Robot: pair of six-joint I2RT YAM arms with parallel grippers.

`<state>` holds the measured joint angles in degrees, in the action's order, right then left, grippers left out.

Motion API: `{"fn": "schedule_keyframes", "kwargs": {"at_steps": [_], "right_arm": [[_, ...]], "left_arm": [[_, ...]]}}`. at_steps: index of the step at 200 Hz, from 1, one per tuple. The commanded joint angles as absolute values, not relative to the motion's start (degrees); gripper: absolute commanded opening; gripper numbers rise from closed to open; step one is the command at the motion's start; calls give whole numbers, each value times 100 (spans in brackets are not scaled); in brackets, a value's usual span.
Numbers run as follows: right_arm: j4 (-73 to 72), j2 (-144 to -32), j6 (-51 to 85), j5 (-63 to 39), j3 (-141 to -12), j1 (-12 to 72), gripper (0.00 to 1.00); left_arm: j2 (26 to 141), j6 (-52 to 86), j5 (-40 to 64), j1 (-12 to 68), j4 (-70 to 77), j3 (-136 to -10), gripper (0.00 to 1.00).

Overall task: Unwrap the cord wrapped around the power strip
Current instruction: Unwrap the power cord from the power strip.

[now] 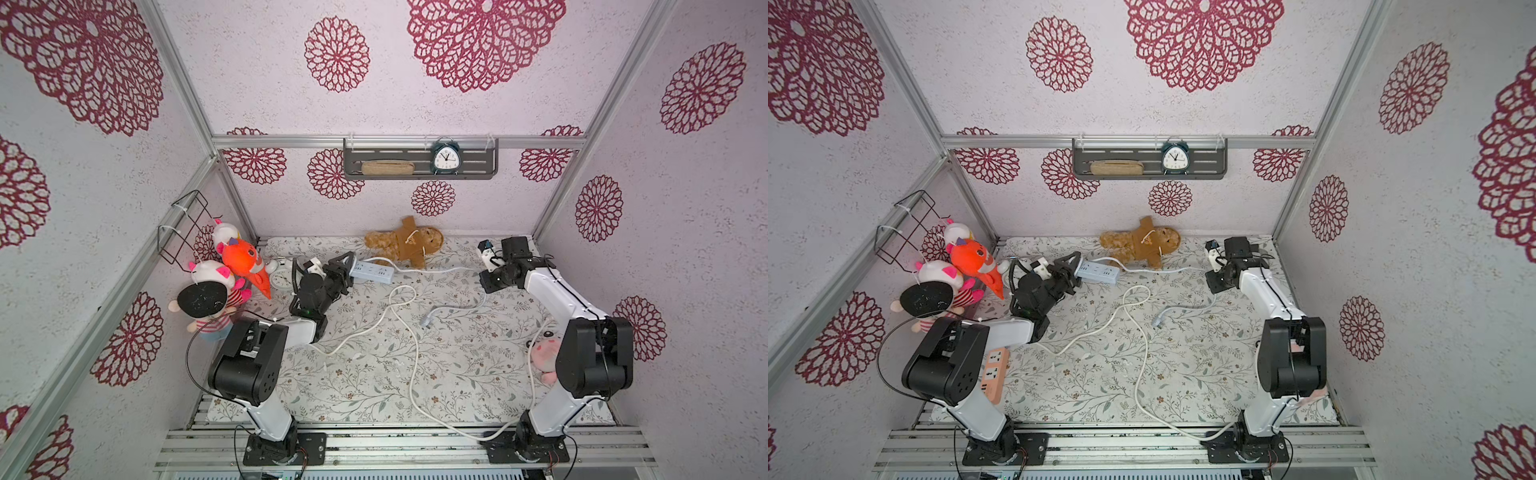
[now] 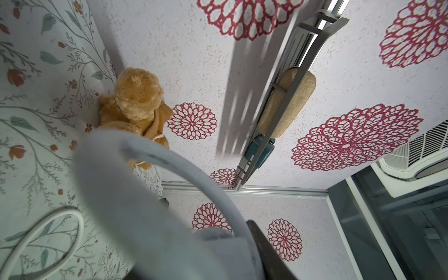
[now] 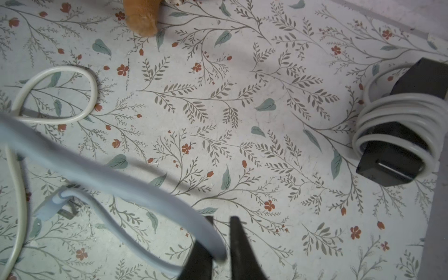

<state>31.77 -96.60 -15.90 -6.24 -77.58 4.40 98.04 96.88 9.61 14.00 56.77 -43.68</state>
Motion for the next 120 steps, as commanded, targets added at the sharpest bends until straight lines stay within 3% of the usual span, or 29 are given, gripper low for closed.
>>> {"fn": "schedule_keyframes", "kwargs": {"at_steps": [1, 57, 92, 97, 120], "right_arm": [[3688, -9360, -1582, -582, -8101, 274, 51], [3282, -8865, -2020, -2006, -8233, 1612, 77], [2686, -8828, -2036, -2801, -8447, 2010, 80], [2628, -8824, -2067, -2816, -8466, 2067, 87], [2536, -8925, -2186, -2911, -8642, 2218, 92]], "left_arm": [[9711, 9312, 308, 1479, 5657, -4959, 0], [10177, 9158, 509, 1896, 5309, -5608, 0], [10145, 8868, 790, 2017, 4837, -5771, 0], [10151, 8807, 884, 2022, 4767, -5803, 0], [10105, 8541, 1119, 2078, 4483, -5852, 0]]}}
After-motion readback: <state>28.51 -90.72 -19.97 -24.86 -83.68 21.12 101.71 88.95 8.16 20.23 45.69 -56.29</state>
